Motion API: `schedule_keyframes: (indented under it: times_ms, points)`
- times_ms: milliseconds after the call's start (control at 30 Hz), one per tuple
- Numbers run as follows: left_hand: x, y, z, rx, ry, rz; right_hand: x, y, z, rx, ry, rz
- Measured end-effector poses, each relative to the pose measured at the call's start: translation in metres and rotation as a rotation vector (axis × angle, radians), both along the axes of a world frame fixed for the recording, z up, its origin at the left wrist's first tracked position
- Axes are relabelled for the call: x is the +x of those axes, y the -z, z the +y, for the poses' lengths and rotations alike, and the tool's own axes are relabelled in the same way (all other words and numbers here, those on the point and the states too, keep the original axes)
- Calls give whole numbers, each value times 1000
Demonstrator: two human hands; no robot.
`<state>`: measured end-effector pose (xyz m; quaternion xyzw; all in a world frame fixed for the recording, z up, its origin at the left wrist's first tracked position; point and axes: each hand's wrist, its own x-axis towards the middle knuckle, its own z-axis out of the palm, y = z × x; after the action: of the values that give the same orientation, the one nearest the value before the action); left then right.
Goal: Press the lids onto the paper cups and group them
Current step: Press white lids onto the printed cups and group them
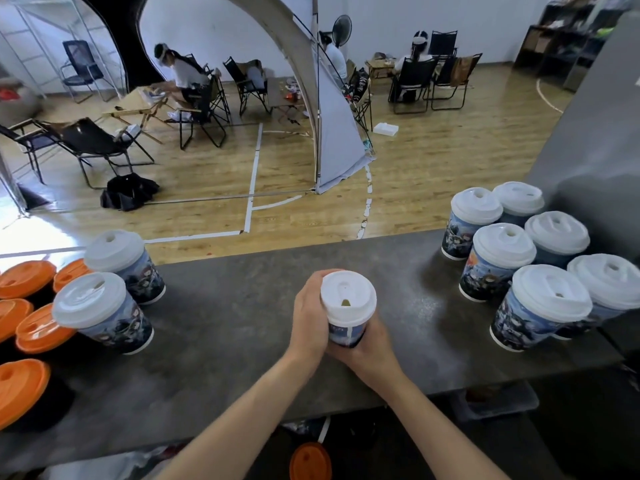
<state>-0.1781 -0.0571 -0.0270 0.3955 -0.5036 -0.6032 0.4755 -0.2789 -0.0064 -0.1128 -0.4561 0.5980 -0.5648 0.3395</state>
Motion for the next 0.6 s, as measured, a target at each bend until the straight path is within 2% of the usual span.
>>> schedule_keyframes:
  times_ms: [100,200,267,367,433,600]
  points:
    - [-1,-2,-7,151,42,18,-1,0,2,23,15,1]
    - [3,-10,-20,286,169,-84,-1,-1,3,36,1,16]
    - [2,-8,-21,262,105,-75,0,-3,2,32,3,9]
    - [-6,-1,-3,70,-4,-16,-2,-1,1,24,10,-34]
    - [-10,-1,4,59,-20,2,-3,1,1,32,9,-35]
    - [2,-9,-19,174,188,-65,-4,0,3,53,-7,-12]
